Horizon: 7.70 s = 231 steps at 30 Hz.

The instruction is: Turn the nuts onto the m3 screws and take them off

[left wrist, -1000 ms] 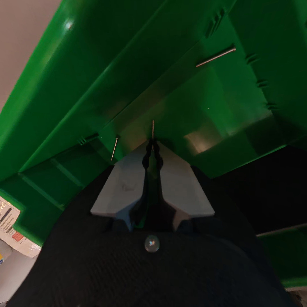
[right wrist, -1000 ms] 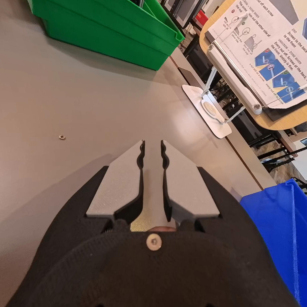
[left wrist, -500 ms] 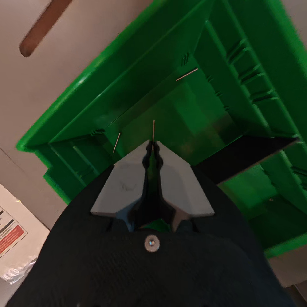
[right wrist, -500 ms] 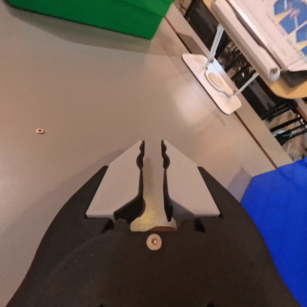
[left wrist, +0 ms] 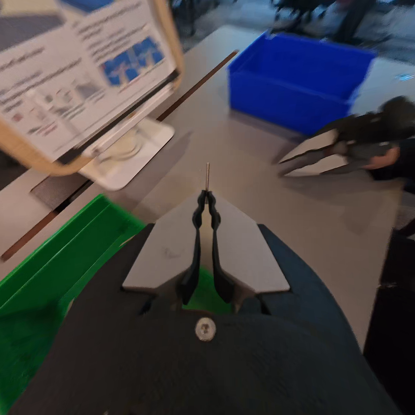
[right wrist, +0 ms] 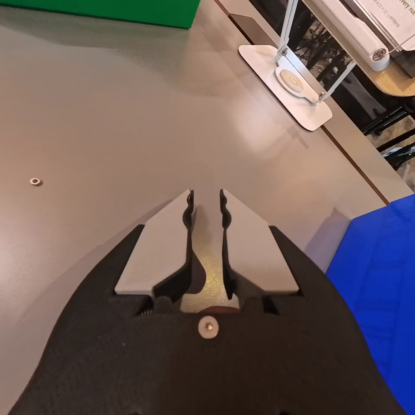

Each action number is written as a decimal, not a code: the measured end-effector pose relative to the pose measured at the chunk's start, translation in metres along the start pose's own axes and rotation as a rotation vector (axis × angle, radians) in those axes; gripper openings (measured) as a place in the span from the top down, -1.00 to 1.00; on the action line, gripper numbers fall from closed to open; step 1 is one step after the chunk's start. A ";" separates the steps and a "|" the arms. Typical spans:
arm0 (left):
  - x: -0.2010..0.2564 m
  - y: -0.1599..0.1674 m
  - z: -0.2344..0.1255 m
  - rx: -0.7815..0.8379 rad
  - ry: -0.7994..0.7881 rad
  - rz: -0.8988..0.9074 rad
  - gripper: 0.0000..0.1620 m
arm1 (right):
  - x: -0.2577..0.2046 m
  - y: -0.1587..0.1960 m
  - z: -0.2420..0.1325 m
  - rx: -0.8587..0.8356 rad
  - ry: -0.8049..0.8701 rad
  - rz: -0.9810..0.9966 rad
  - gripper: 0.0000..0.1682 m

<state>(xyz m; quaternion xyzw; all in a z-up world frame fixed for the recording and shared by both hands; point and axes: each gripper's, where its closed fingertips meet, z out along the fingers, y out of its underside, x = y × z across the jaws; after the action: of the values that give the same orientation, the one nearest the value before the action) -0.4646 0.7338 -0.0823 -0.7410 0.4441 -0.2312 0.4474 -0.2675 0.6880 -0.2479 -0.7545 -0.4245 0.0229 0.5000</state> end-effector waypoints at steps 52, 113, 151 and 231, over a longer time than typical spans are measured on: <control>0.173 0.027 0.121 0.295 0.444 -0.023 0.99 | -0.034 -0.107 -0.052 0.498 -0.629 0.395 1.00; 0.117 0.036 0.101 0.319 0.225 0.004 1.00 | -0.132 -0.021 -0.021 -0.017 -0.772 -0.104 0.81; 0.122 0.045 0.109 0.263 0.258 -0.007 1.00 | -0.117 -0.022 -0.019 0.010 -0.690 -0.049 0.98; 0.187 0.044 0.114 0.273 0.492 0.037 1.00 | -0.049 -0.101 -0.068 0.227 -0.752 0.055 0.98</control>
<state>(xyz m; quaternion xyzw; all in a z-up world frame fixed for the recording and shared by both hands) -0.3072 0.6152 -0.1869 -0.5872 0.5177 -0.4535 0.4260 -0.3297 0.6199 -0.1551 -0.6445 -0.5524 0.3581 0.3889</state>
